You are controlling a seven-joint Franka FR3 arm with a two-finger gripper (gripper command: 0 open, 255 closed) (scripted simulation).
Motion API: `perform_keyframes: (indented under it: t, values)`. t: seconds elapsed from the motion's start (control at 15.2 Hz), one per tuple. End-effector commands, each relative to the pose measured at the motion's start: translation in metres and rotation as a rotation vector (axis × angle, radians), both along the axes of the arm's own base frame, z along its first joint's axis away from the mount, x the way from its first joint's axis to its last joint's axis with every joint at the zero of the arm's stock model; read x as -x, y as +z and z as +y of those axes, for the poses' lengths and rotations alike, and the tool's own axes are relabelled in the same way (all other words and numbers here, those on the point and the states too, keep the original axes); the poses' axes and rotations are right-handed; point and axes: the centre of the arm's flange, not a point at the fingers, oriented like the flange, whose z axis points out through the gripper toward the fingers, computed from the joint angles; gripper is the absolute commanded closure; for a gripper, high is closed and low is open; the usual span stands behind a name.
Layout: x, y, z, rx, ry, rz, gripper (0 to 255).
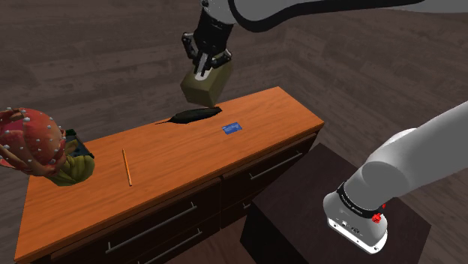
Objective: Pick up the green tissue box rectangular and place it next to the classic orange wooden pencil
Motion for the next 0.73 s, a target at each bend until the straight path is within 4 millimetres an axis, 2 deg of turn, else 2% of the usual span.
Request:
perform_keyframes:
  t: [0.0,0.53,0.59,0.66]
  values:
    - [-0.010,0.000,0.025,-0.002,-0.001,-0.001,255]
    - [-0.051,0.001,0.122,-0.002,-0.001,-0.001,255]
    - [-0.059,0.001,0.142,-0.002,-0.001,-0.001,255]
    - [-0.059,-0.004,0.142,-0.002,-0.001,-0.001,255]
